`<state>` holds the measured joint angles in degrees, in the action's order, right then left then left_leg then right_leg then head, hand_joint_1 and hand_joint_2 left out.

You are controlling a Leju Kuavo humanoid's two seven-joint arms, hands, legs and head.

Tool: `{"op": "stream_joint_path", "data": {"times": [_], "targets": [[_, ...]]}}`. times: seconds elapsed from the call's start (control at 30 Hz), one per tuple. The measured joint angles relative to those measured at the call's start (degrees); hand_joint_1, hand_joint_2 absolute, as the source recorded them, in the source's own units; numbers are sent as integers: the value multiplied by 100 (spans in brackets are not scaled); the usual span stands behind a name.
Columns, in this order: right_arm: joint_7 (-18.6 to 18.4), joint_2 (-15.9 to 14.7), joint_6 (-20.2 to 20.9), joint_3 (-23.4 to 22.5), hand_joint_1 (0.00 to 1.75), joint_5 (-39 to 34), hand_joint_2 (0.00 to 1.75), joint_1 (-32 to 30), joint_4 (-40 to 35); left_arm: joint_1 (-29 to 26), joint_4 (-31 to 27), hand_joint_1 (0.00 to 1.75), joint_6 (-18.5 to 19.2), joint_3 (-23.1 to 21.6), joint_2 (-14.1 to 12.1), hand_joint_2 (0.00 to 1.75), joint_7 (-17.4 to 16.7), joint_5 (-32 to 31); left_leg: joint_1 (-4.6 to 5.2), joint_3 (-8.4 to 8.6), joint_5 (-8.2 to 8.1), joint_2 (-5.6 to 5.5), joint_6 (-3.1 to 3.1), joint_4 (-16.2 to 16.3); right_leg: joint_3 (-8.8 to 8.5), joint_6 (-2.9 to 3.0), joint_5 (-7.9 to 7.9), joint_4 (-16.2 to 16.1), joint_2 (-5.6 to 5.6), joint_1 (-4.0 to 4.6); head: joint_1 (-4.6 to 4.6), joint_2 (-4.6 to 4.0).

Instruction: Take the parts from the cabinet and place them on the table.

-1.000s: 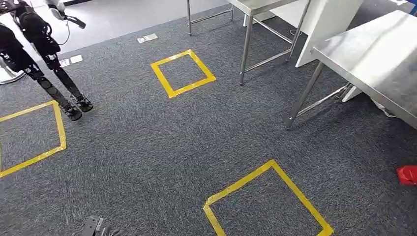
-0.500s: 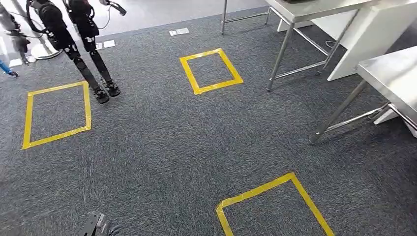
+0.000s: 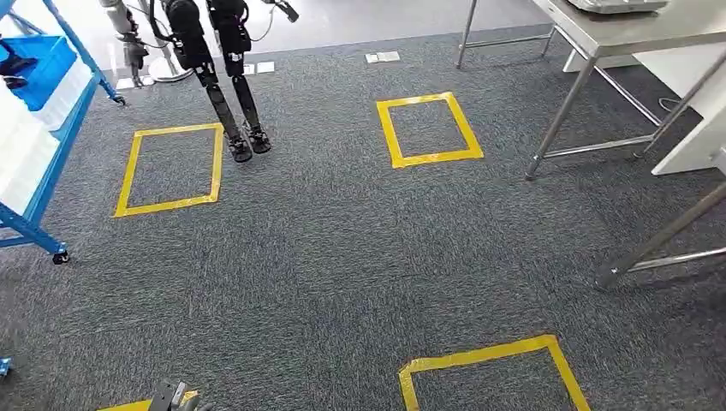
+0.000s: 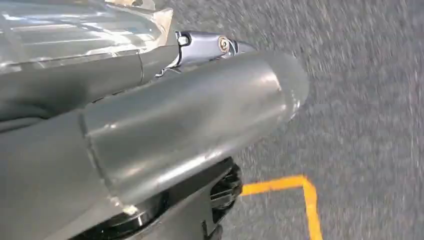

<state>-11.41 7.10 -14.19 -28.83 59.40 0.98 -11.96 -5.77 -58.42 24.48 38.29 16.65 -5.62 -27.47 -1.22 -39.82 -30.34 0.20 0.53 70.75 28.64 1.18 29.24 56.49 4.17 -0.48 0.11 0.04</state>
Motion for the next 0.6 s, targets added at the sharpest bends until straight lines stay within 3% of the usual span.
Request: {"op": "stream_joint_path", "data": {"times": [0.03, 0.07, 0.1, 0.17, 0.23, 0.27, 0.3, 0.33, 0.4, 0.43, 0.47, 0.53, 0.57, 0.6], "targets": [[0, 2, 42, 0, 0, 35, 0, 4, 0, 4, 0, 0, 0, -2, -2, 0, 2, 0, -11, 292, 239, 89, 5, -536, -11, -16, 16, 0, 69, -7, 7, 0], [0, 2, 96, 0, 0, 74, 0, 4, 0, 16, 0, 0, -2, -13, -7, 0, 2, 0, -18, 565, 394, 274, 8, -1001, -64, -44, 40, 5, 125, -5, 0, 0], [0, -2, 181, 0, 0, 105, 0, 2, 0, 48, 2, 0, -4, -39, -2, 0, 0, -2, 37, 675, 346, 477, 1, -1218, -34, -90, 73, 18, 176, 55, -17, 0], [0, 7, 348, 11, 0, 158, 0, 29, 0, 77, 2, 0, -24, -94, -7, 0, 2, -9, 54, 656, 355, 314, -103, -1218, -49, -141, 103, 14, 280, 71, 44, 0], [22, 31, 591, 13, 0, 166, 0, 94, 0, 75, 13, 0, -42, -98, -33, 0, 7, -9, 107, 649, 368, 167, -196, -1254, -146, -215, 118, -5, 418, 88, 33, 0], [31, 37, 689, 13, 0, 169, 0, 99, 0, 77, 17, 0, -48, -123, -31, 0, 9, -9, 47, 700, 418, 119, -265, -1314, -92, -251, 175, 74, 276, 45, 29, 0], [50, 46, 739, 15, 0, 175, 0, 88, 7, 96, 17, 0, -59, -142, -44, 0, 20, 0, 60, 693, 445, 63, -310, -1328, -33, -232, 303, 270, -39, 34, 59, 0], [63, 70, 761, 15, 0, 177, 0, 80, 13, 126, 20, 0, -61, -157, -55, 0, 22, 0, 62, 674, 462, -3, -343, -1326, 161, -191, 511, 674, -244, 14, 75, 0], [68, 85, 789, 15, 0, 180, 0, 63, 37, 160, 33, 0, -59, -199, -55, 0, 26, 0, 79, 652, 470, -187, -356, -1323, 629, -164, 846, 1598, -372, -7, 77, 0], [68, 87, 820, 15, 0, 180, 0, 57, 39, 154, 43, 0, -61, -216, -57, 0, 28, 0, 87, 650, 471, -274, -357, -1321, 755, -201, 862, 1817, -391, -7, 74, 0], [68, 85, 879, 15, 0, 180, 0, 56, 39, 149, 61, 0, -72, -229, -61, 0, 33, 0, 88, 655, 472, -357, -356, -1317, 743, -245, 783, 1746, -395, -14, 68, 0], [70, 98, 973, 15, 0, 180, 0, 58, 42, 155, 85, 0, -109, -253, -70, 0, 39, 2, 82, 663, 474, -537, -346, -1301, 383, -371, 330, 870, -451, -37, 74, 0], [70, 98, 1006, 15, 0, 182, 0, 58, 42, 166, 96, 0, -120, -269, -74, 0, 42, 4, 78, 661, 474, -606, -337, -1290, 170, -414, 111, 361, -613, -75, 75, 0], [72, 105, 1043, 15, 0, 182, 0, 53, 48, 176, 109, 0, -127, -282, -81, 0, 42, 7, 83, 653, 474, -661, -301, -1276, 120, -393, 66, 175, -817, -97, 79, 0]]}}
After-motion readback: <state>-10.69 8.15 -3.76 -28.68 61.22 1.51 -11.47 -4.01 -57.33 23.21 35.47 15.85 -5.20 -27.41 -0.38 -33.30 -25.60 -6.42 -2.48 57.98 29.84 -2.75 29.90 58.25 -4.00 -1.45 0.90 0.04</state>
